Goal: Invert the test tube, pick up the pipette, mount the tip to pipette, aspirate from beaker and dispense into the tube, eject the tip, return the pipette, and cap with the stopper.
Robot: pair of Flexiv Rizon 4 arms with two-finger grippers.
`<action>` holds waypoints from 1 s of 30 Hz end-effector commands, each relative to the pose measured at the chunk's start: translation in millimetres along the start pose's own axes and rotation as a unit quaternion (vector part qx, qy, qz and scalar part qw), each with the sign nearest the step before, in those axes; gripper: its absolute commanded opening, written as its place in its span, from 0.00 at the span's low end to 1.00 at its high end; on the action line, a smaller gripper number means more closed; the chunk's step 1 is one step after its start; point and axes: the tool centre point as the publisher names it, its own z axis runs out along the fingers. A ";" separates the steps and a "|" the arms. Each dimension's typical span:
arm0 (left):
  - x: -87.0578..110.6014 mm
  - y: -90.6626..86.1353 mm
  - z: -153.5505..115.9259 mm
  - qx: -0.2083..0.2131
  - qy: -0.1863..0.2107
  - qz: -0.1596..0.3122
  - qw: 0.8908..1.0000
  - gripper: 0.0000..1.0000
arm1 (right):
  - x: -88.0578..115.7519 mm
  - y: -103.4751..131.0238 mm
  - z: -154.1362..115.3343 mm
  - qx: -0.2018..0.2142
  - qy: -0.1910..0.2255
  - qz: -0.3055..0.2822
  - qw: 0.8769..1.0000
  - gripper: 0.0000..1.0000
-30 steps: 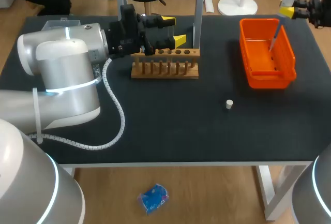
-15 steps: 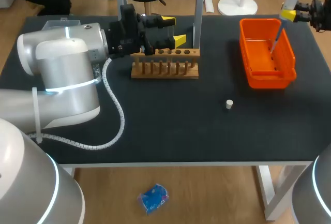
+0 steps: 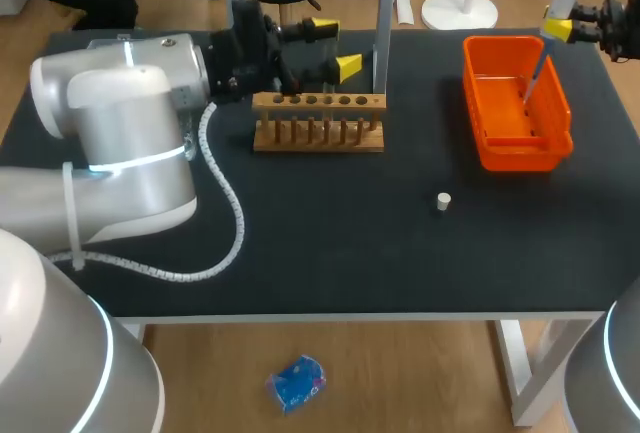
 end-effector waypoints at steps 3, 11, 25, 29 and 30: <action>-0.4 -26.9 39.2 -0.030 -0.028 0.042 0.998 1.00 | 0.9 0.7 0.0 0.001 -0.001 0.000 1.000 0.00; -13.2 -50.2 96.4 -0.053 0.001 0.071 0.996 1.00 | 0.9 0.7 0.0 0.001 -0.001 0.000 1.000 0.00; -23.1 -53.0 194.4 -0.168 0.023 0.084 0.982 1.00 | 0.9 0.7 0.0 0.001 -0.001 0.000 1.000 0.00; -26.0 -42.4 207.9 -0.204 0.018 0.078 0.976 1.00 | 0.9 0.7 0.0 0.001 -0.001 0.000 1.000 0.00; -26.0 -42.4 207.9 -0.204 0.018 0.078 0.976 1.00 | 0.9 0.7 0.0 0.001 -0.001 0.000 1.000 0.00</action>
